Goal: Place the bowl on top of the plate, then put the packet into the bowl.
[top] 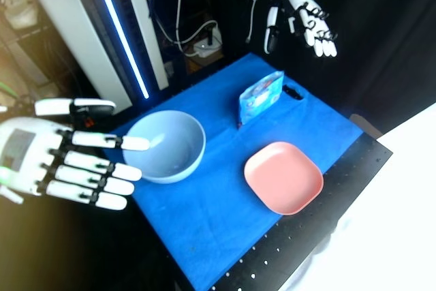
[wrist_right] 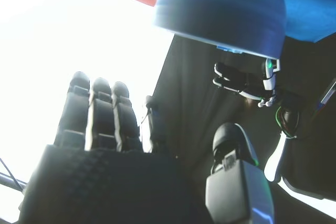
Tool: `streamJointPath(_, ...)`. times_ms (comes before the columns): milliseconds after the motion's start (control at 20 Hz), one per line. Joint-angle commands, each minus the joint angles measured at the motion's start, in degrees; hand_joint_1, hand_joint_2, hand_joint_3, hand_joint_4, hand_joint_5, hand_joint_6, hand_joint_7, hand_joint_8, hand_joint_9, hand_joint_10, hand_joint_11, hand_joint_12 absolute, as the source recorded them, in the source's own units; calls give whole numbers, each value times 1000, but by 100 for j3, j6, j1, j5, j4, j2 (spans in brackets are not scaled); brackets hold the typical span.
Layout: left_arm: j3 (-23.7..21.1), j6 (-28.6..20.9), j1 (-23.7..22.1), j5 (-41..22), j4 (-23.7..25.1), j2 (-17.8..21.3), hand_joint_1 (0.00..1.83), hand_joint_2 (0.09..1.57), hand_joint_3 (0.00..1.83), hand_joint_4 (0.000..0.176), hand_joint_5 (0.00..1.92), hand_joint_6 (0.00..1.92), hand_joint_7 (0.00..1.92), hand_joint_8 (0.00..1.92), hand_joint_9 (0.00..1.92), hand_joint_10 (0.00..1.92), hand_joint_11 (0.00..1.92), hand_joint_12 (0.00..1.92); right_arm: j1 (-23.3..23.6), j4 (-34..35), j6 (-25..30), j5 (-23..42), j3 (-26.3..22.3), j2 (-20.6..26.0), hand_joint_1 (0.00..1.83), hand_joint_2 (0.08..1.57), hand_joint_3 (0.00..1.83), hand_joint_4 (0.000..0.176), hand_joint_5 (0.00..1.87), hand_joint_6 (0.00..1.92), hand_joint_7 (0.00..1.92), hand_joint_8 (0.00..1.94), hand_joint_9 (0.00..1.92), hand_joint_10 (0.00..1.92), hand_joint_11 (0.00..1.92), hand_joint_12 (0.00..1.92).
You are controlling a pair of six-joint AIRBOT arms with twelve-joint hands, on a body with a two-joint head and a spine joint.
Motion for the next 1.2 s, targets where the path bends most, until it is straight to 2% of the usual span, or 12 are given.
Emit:
streamJointPath(0, 34, -9, -51, -705, -87, -39, 439, 1035, 7, 93, 199, 5, 151, 2, 100, 2, 1, 42, 72, 158, 37, 702, 36, 4, 403, 1159, 8, 6, 230, 1, 215, 2, 224, 5, 0, 671)
streamJointPath(100, 35, -9, -51, -704, -85, -39, 420, 1034, 4, 108, 204, 5, 155, 2, 102, 1, 10, 49, 74, 156, 37, 697, 46, 2, 417, 1161, 0, 10, 234, 0, 237, 0, 233, 0, 24, 602)
streamJointPath(300, 38, -9, -51, -691, -83, -43, 420, 1044, 4, 90, 200, 1, 149, 0, 103, 5, 15, 20, 120, 25, 37, 697, 42, -14, 442, 1106, 0, 0, 193, 0, 172, 1, 137, 1, 0, 350)
streamJointPath(400, 41, -9, -51, -672, -83, -50, 422, 1038, 1, 96, 201, 0, 149, 0, 115, 8, 41, 33, 284, -209, 37, 686, 38, -44, 398, 1075, 0, 15, 181, 0, 168, 1, 136, 0, 0, 281)
streamJointPath(500, 52, -11, -51, -664, -83, -70, 451, 1042, 2, 85, 203, 1, 141, 0, 108, 3, 25, 27, 575, -452, 37, 398, 62, -102, 400, 999, 0, 66, 167, 0, 163, 1, 140, 0, 1, 448)
streamJointPath(550, 56, -16, -51, -667, -83, -77, 457, 1039, 0, 94, 201, 0, 140, 0, 108, 3, 4, 18, 763, -647, 37, 141, 110, -165, 489, 966, 0, 120, 160, 0, 92, 0, 42, 0, 0, 242)
streamJointPath(650, 61, -21, -51, -660, -75, -83, 421, 1035, 0, 114, 197, 1, 149, 4, 116, 5, 0, 3, 1065, -1084, 37, -305, 174, -297, 514, 936, 0, 137, 144, 4, 39, 2, 9, 4, 0, 89)
streamJointPath(700, 64, -23, -51, -656, -67, -86, 394, 1038, 1, 114, 186, 0, 150, 4, 117, 4, 0, 0, 1139, -1269, 38, -389, 169, -332, 467, 927, 0, 128, 144, 3, 31, 1, 5, 2, 0, 47)
streamJointPath(800, 63, -41, -52, -664, -67, -91, 414, 1038, 0, 123, 183, 1, 144, 0, 113, 2, 0, 0, 1313, -1639, 39, -630, 139, -373, 483, 910, 0, 147, 142, 1, 7, 0, 0, 0, 0, 1)
streamJointPath(950, 60, -49, -51, -651, -71, -100, 397, 1062, 8, 99, 190, 3, 157, 6, 135, 9, 59, 26, 1640, -2231, 42, -1047, 82, -397, 414, 932, 3, 162, 79, 0, 0, 0, 0, 0, 19, 8)
streamJointPath(1050, 66, -59, -51, -649, -71, -118, 431, 1063, 6, 93, 195, 4, 154, 2, 131, 5, 81, 38, 1732, -2542, 128, -1249, 62, -419, 208, 1025, 17, 137, 19, 0, 0, 0, 0, 0, 18, 9)
streamJointPath(1150, 69, -67, -51, -651, -71, -126, 448, 1065, 4, 82, 204, 5, 159, 2, 139, 6, 102, 51, 1769, -2795, 275, -1410, 63, -437, 180, 1047, 19, 136, 26, 4, 0, 0, 0, 0, 7, 5)
